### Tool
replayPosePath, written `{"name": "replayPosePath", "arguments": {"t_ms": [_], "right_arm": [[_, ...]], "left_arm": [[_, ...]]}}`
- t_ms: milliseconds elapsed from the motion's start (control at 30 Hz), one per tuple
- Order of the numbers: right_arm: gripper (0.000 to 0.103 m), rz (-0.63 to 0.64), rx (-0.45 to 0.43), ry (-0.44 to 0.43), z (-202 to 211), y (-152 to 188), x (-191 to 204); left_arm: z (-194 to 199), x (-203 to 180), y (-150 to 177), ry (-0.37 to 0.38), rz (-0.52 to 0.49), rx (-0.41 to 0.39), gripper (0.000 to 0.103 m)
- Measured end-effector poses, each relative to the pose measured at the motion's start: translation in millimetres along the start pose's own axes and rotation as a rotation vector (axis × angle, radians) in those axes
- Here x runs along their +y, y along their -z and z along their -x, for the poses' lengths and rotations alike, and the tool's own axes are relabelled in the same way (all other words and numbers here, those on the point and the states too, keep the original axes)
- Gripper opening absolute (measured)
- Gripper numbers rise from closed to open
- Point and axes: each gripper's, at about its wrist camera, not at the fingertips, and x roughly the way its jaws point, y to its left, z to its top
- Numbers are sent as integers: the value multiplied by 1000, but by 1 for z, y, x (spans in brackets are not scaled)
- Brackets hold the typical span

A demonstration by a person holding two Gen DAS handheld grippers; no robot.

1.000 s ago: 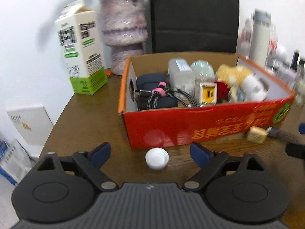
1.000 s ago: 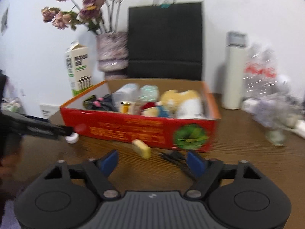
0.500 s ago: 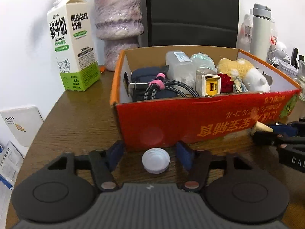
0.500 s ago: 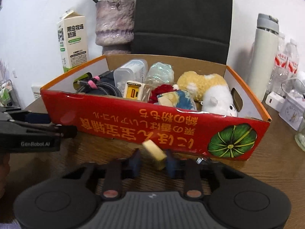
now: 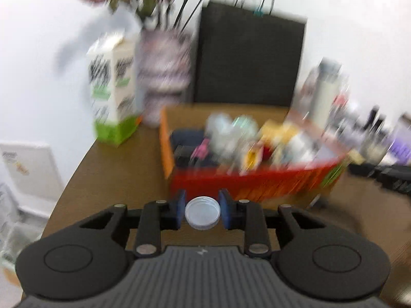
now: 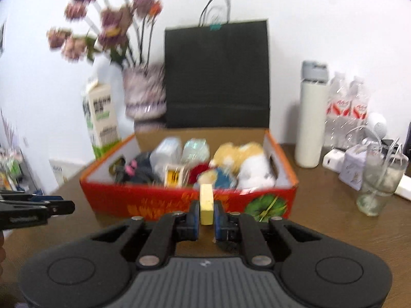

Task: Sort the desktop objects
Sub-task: 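Drop the white cap and yellow cube into the box, then move both tools back toward the purple cloth bag and black cable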

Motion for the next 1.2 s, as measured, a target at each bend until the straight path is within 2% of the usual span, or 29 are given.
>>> {"name": "replayPosePath", "arguments": {"t_ms": [67, 133, 167, 200, 233, 267, 333, 367, 433, 467, 567, 633, 700, 833, 900, 1033, 1100, 1200], "right_arm": [[10, 3, -12, -5, -3, -24, -8], [10, -7, 14, -4, -17, -50, -18], [10, -37, 50, -27, -31, -63, -25], [10, -75, 91, -54, -47, -72, -32], [10, -112, 156, -90, -68, -80, -37], [10, -141, 210, -108, -88, -84, -41], [11, -138, 298, -118, -121, -86, -38], [15, -132, 325, -126, -132, -85, -35], [39, -130, 365, -143, -146, -81, -31], [53, -126, 375, -140, -148, -79, -30], [53, -79, 356, -94, -143, -72, -30], [53, -63, 378, -32, -141, -66, -34], [46, -43, 403, -14, -134, -58, -35], [48, -13, 355, 1, -109, -54, -30], [59, -9, 298, -4, -99, -59, -29], [74, -14, 138, 27, -50, -63, -27], [85, -7, 74, 44, -17, -51, -25], [86, 30, 30, 66, 19, -21, -21]], "left_arm": [[-3, -14, -27, 14, -24, -27, 29], [-26, -32, -52, 25, -81, -18, 29], [-42, -36, -60, 44, -74, 22, 29], [-68, -36, -68, 75, -48, 102, 29], [-94, -37, -72, 75, -24, 181, 29], [-116, -37, -72, 47, -15, 238, 29], [-142, -36, -67, -17, -10, 291, 29], [-152, -35, -63, -31, -15, 311, 30], [-158, -27, -57, -65, 11, 328, 45], [-158, -21, -54, -54, 29, 332, 50], [-152, -15, -49, -39, 19, 336, 51], [-142, -15, -50, -37, 12, 328, 58], [-125, -17, -50, -38, 7, 293, 87], [-88, -29, -50, -12, -40, 218, 89], [-72, -36, -50, -29, -65, 207, 94], [-22, -43, -34, -51, -154, 167, 103], [5, -38, -18, -2, -161, 132, 103], [39, -18, 20, 95, -56, 112, 103]]}}
